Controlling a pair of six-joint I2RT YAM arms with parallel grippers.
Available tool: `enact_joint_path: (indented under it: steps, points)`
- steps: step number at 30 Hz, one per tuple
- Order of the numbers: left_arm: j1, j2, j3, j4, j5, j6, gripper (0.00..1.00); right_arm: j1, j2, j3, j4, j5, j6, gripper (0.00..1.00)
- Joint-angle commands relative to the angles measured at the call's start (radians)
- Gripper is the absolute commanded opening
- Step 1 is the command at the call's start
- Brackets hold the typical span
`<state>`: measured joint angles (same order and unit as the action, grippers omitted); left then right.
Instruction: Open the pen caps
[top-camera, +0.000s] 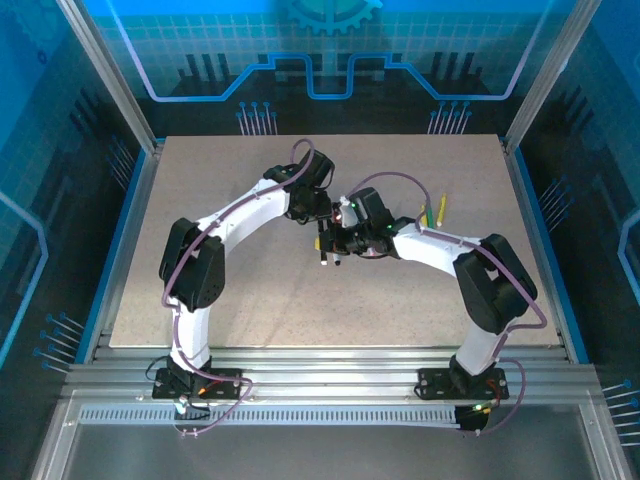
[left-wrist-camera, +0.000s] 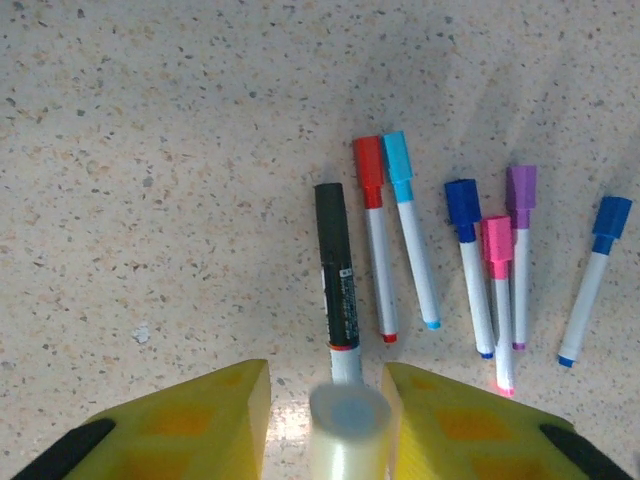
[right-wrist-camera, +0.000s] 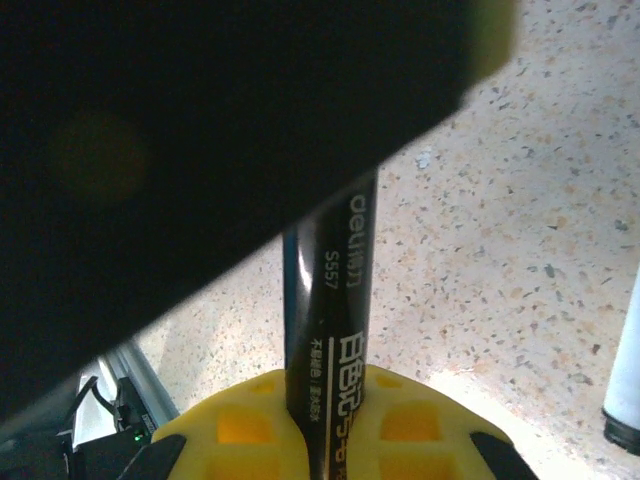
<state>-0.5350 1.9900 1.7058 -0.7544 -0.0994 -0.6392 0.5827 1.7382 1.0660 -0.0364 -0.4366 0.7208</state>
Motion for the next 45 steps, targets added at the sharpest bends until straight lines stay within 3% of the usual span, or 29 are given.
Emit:
enact_joint_path:
  steps: [1,5,8,9,15,22,25,27,35,41,45]
  points:
    - [0.011,0.027,0.027,-0.010,0.006,-0.014,0.36,0.020,-0.038,-0.011,-0.004,-0.013,-0.023,0.00]
    - [0.010,0.023,0.023,0.000,0.008,-0.015,0.28,0.020,-0.036,-0.017,0.000,-0.011,-0.020,0.00]
    - [0.014,0.021,0.024,-0.001,0.004,-0.015,0.02,0.021,-0.034,-0.014,0.000,-0.012,-0.020,0.00]
    - [0.015,0.021,0.023,0.000,0.000,-0.017,0.00,0.022,-0.034,-0.016,-0.004,-0.011,-0.020,0.00]
    - [0.047,0.013,0.025,0.003,-0.076,-0.006,0.00,0.030,-0.088,-0.067,-0.081,-0.019,-0.029,0.00]
    - [0.132,0.066,0.122,-0.017,-0.102,0.031,0.00,0.122,-0.396,-0.338,-0.181,-0.043,0.025,0.00]
    - [0.132,0.084,0.155,-0.029,-0.093,0.038,0.00,0.102,-0.463,-0.342,-0.248,0.005,-0.001,0.00]
    - [0.133,0.084,0.154,-0.040,-0.105,0.052,0.00,0.038,-0.473,-0.313,-0.293,0.049,-0.046,0.00]
    - [0.138,0.126,0.113,-0.120,-0.213,0.131,0.00,-0.221,-0.304,-0.044,-0.490,0.405,-0.230,0.00]
    - [0.148,0.176,0.093,-0.146,-0.278,0.163,0.00,-0.317,-0.111,0.121,-0.556,0.558,-0.340,0.00]
    - [0.160,0.186,0.055,-0.136,-0.284,0.157,0.00,-0.371,0.011,0.187,-0.574,0.588,-0.354,0.00]
